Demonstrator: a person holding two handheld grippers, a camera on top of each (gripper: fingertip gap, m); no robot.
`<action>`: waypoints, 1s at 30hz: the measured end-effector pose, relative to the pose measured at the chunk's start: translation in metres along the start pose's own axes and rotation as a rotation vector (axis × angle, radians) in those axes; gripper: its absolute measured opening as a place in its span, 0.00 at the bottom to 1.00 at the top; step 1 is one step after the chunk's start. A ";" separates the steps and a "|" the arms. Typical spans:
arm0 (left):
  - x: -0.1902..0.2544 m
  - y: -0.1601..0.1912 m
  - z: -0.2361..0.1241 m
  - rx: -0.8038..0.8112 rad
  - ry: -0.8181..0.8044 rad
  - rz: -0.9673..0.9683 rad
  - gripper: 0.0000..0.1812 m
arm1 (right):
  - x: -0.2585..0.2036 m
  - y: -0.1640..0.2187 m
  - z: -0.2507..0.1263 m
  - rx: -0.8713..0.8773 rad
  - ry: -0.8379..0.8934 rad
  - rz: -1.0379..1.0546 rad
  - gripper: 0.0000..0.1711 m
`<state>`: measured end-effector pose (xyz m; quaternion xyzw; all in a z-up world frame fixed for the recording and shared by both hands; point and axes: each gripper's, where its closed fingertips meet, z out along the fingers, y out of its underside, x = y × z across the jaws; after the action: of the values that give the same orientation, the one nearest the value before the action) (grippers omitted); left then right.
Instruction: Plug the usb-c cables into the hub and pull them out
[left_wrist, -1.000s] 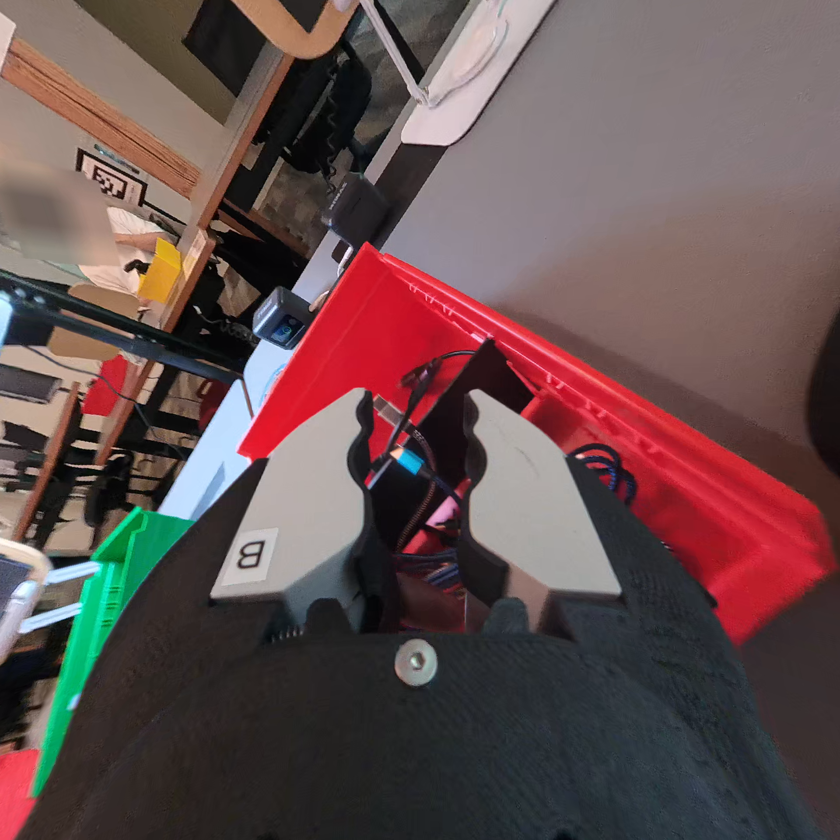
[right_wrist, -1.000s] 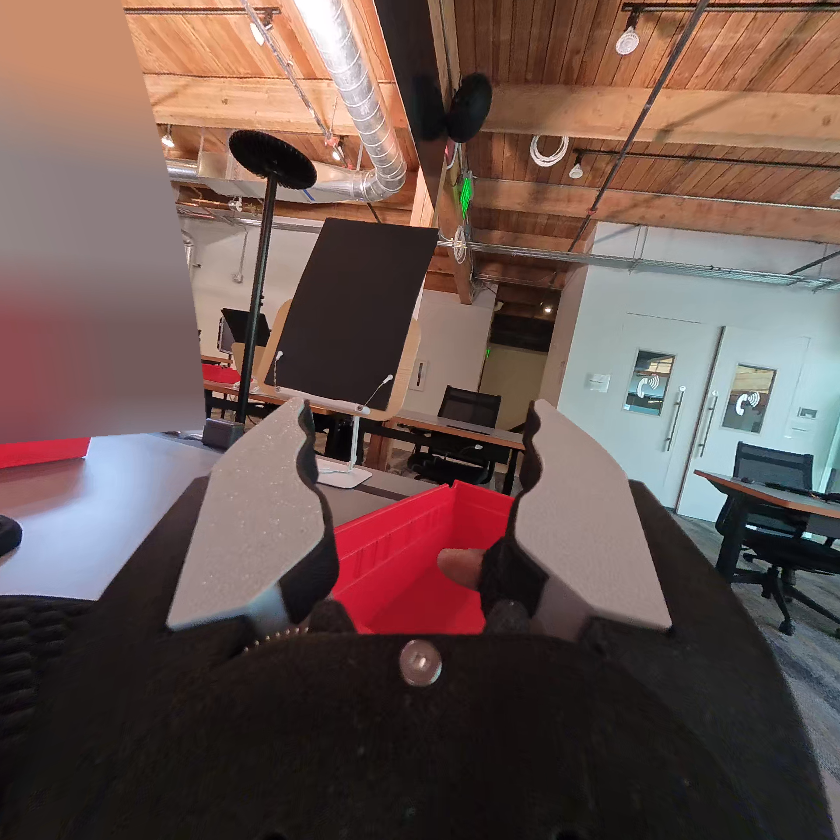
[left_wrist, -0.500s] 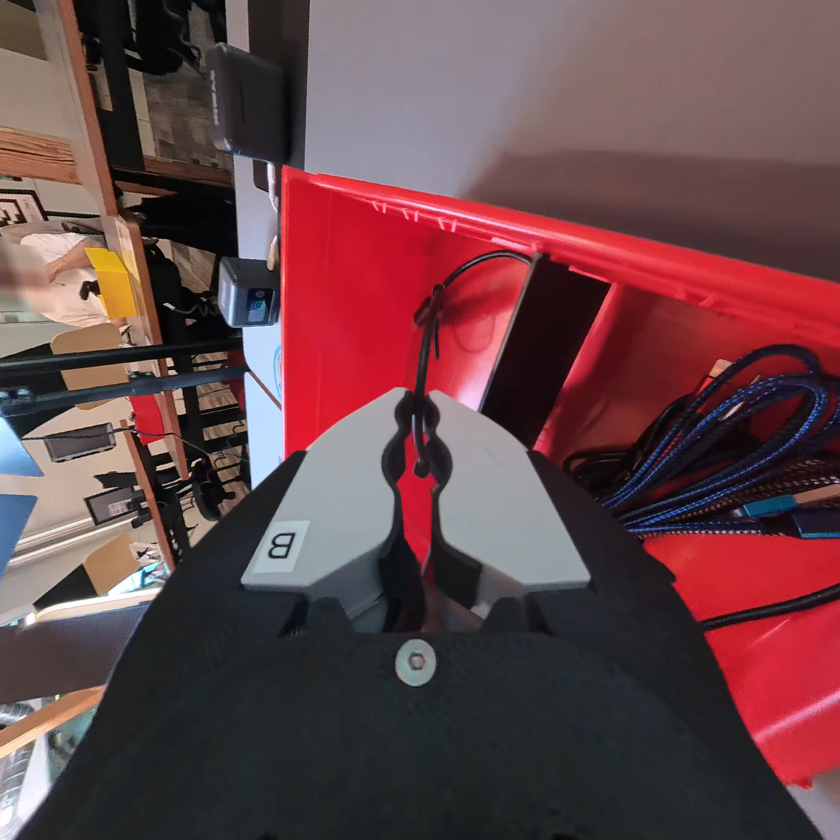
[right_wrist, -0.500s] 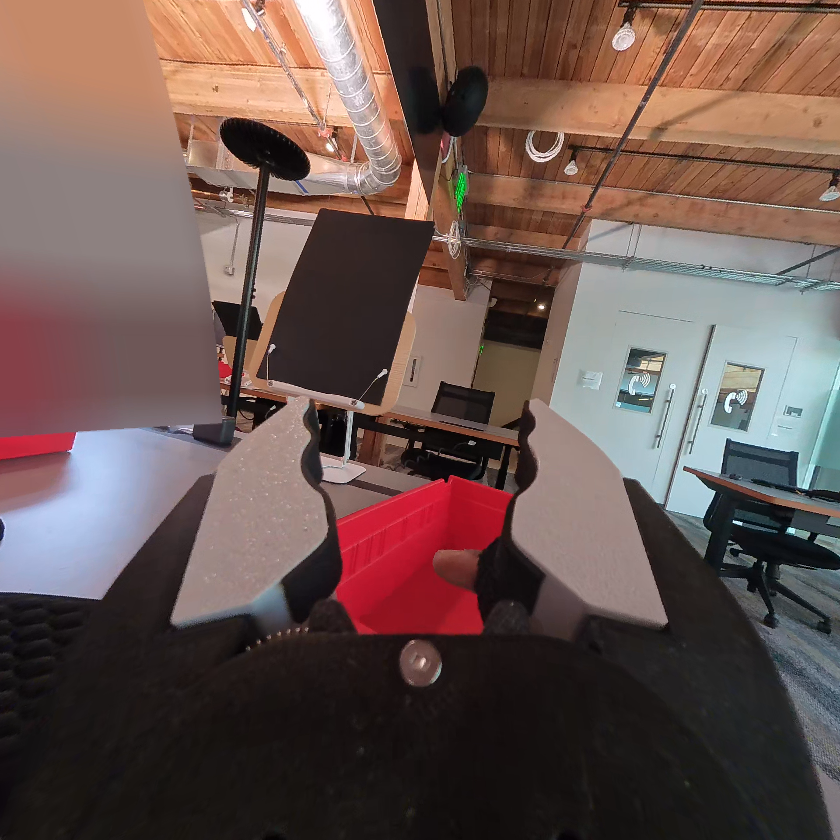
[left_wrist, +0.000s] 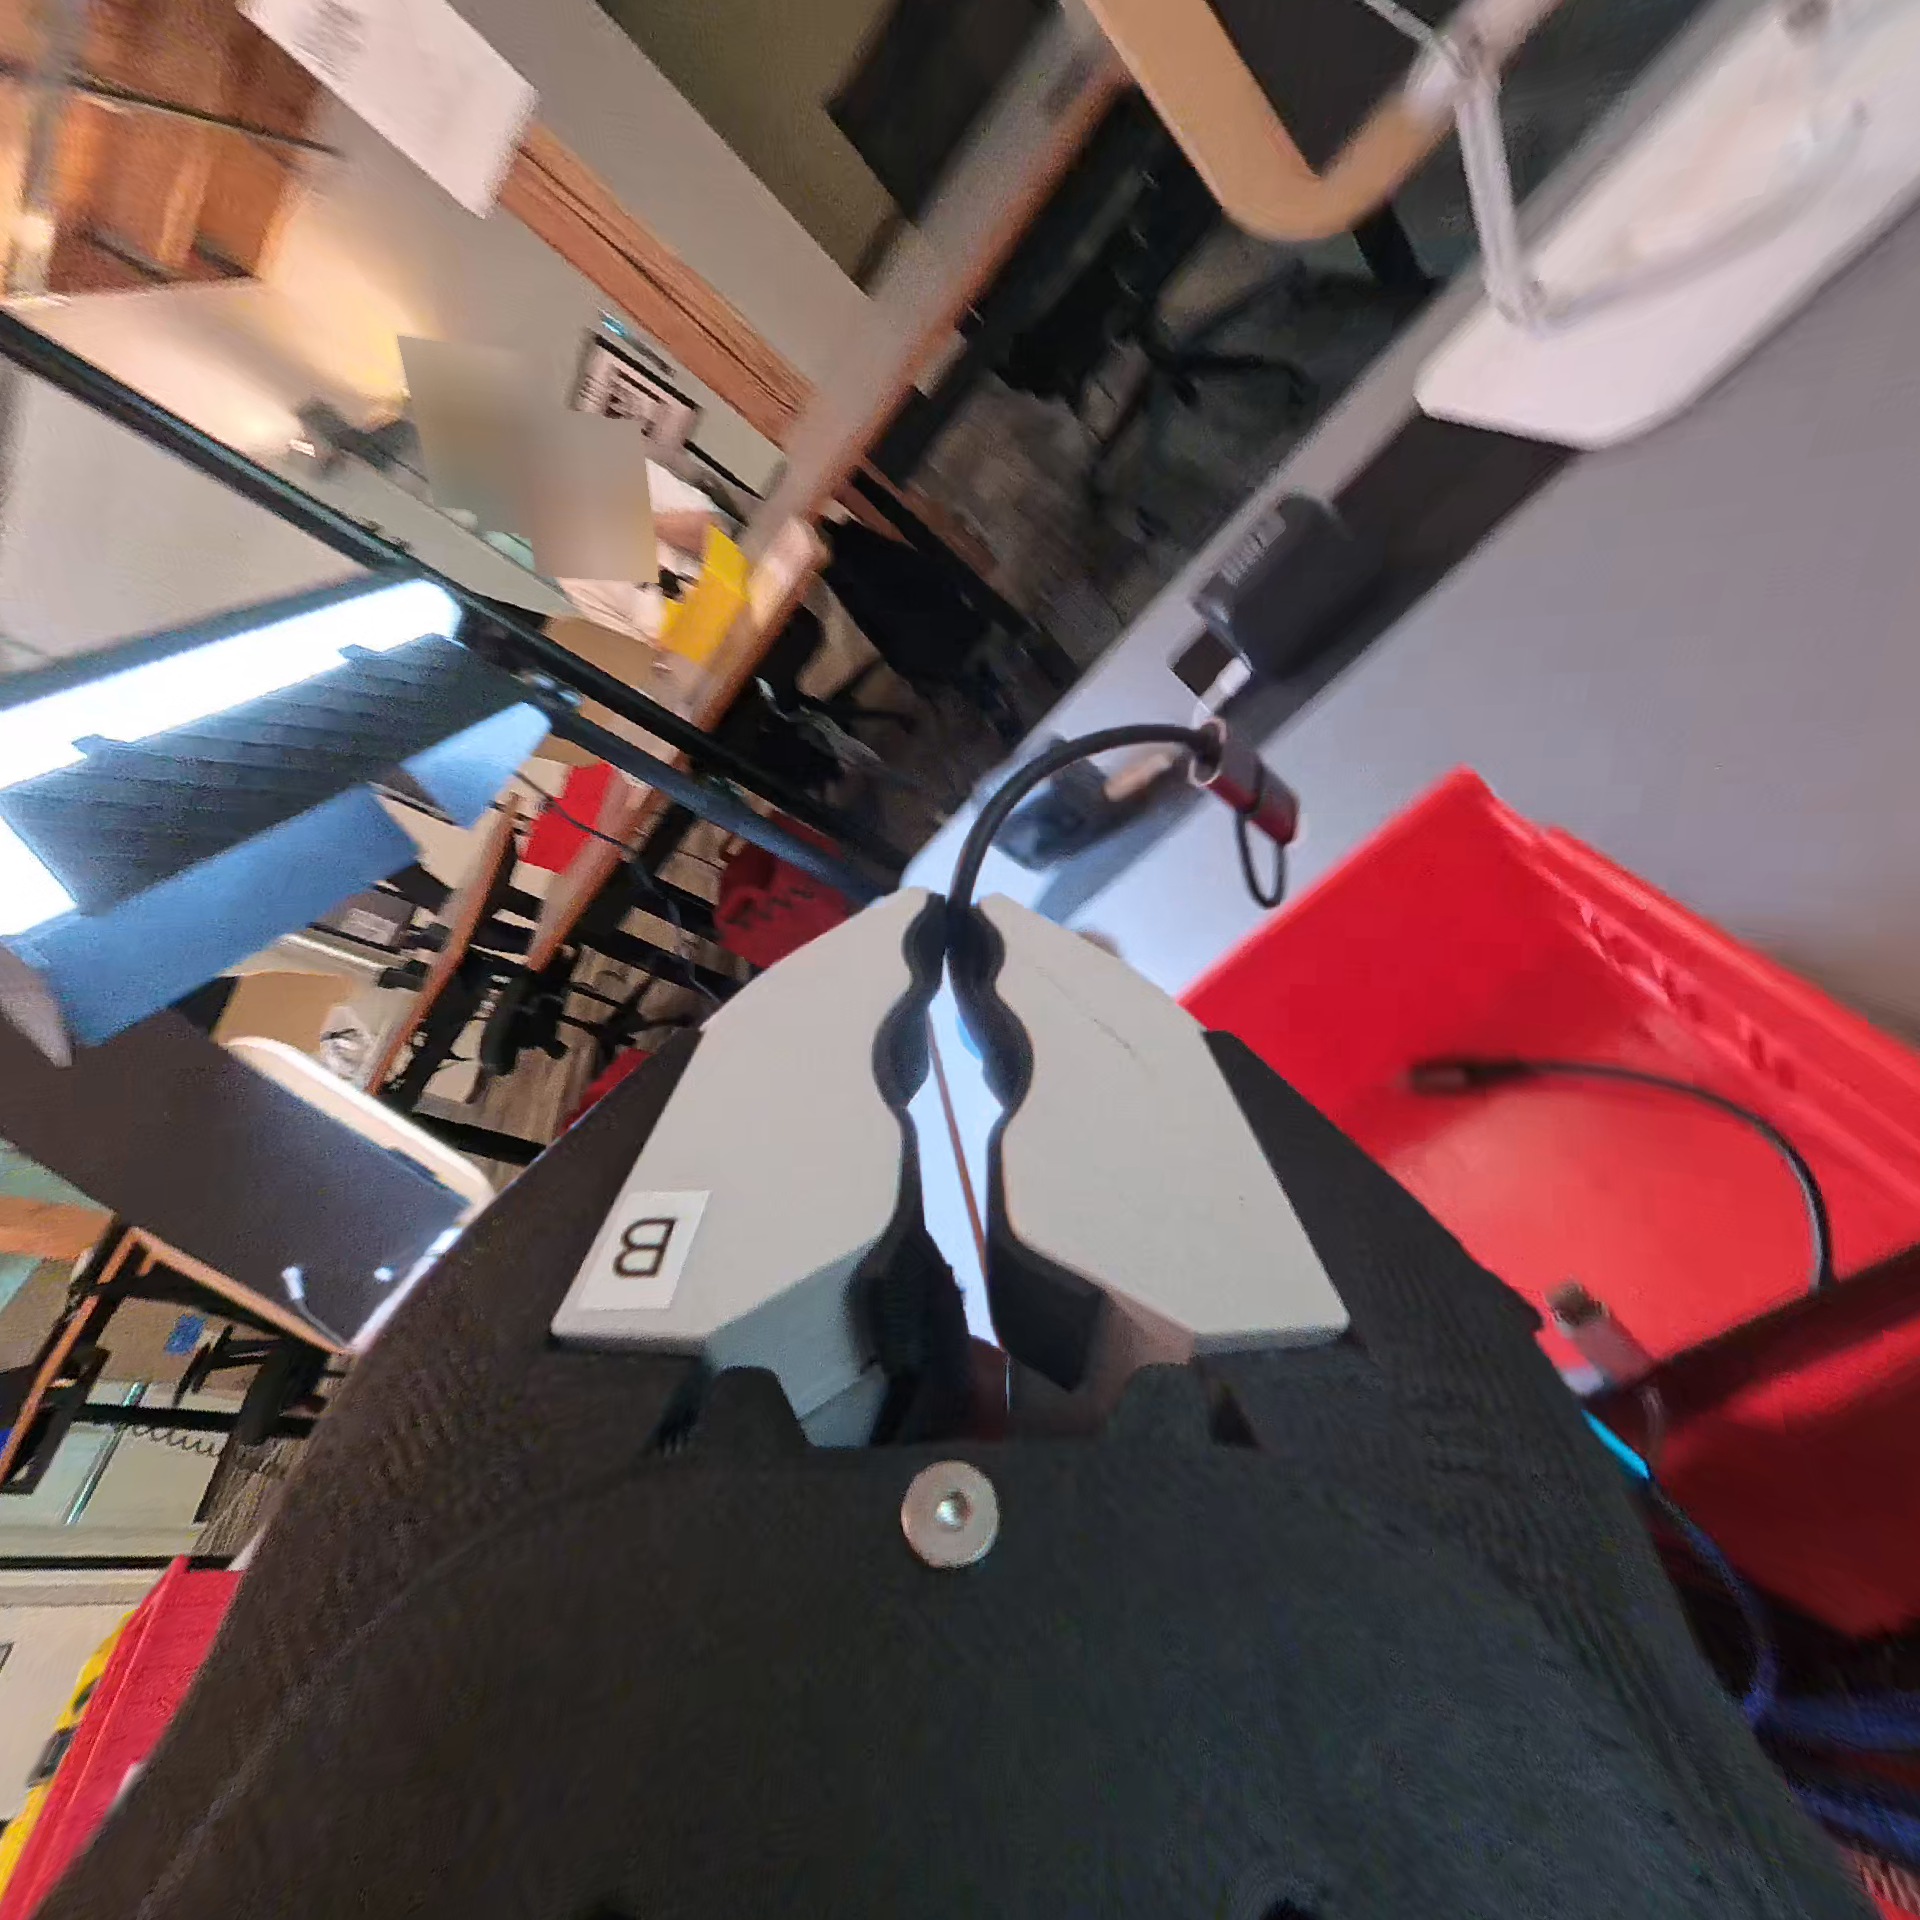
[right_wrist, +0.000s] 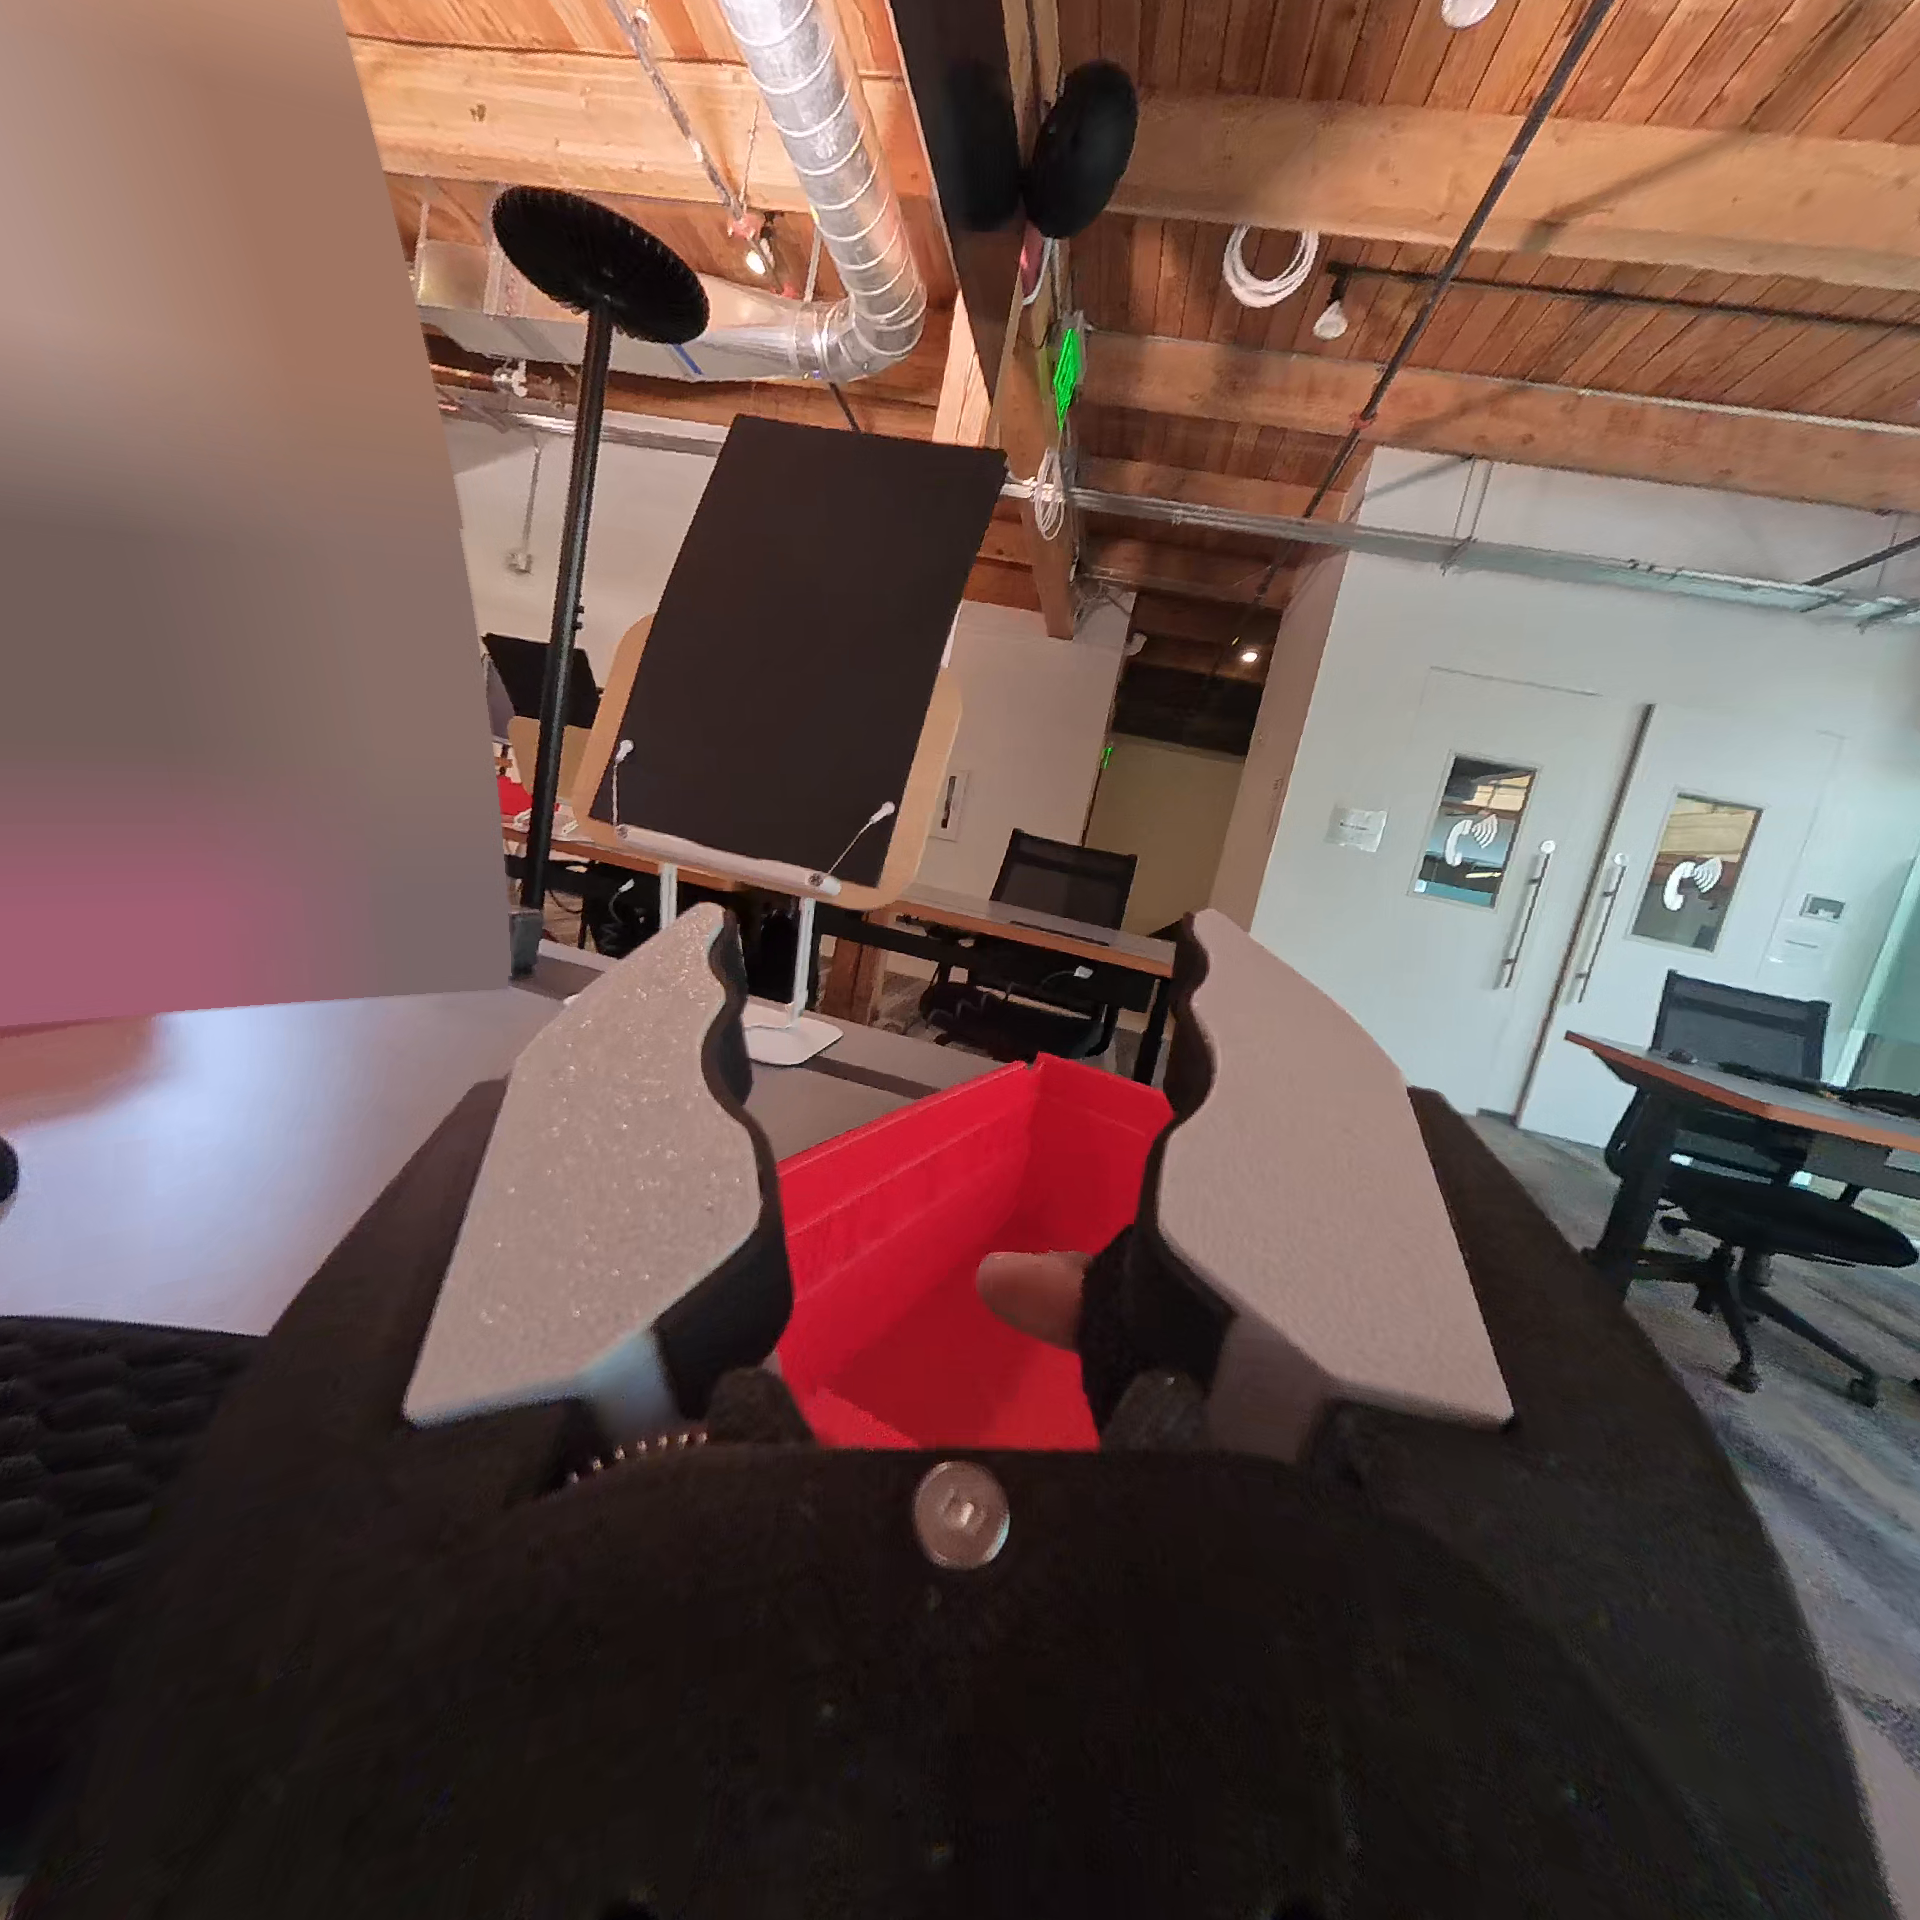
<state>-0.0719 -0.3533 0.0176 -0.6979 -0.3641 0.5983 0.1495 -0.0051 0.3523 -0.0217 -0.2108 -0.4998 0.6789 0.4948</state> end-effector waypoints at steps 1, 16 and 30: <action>-0.009 -0.012 -0.004 0.034 -0.034 -0.022 0.02 | -0.003 0.001 0.002 -0.010 -0.011 0.006 0.45; -0.023 -0.090 -0.067 0.336 0.002 -0.225 0.03 | -0.026 0.006 0.009 -0.070 -0.096 -0.039 0.46; 0.040 -0.118 -0.129 0.566 0.190 -0.447 0.03 | -0.084 -0.003 0.031 -0.025 -0.283 0.020 0.42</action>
<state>0.0114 -0.2151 0.0955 -0.5846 -0.3122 0.5605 0.4966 0.0072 0.2639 -0.0239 -0.1241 -0.5711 0.7005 0.4096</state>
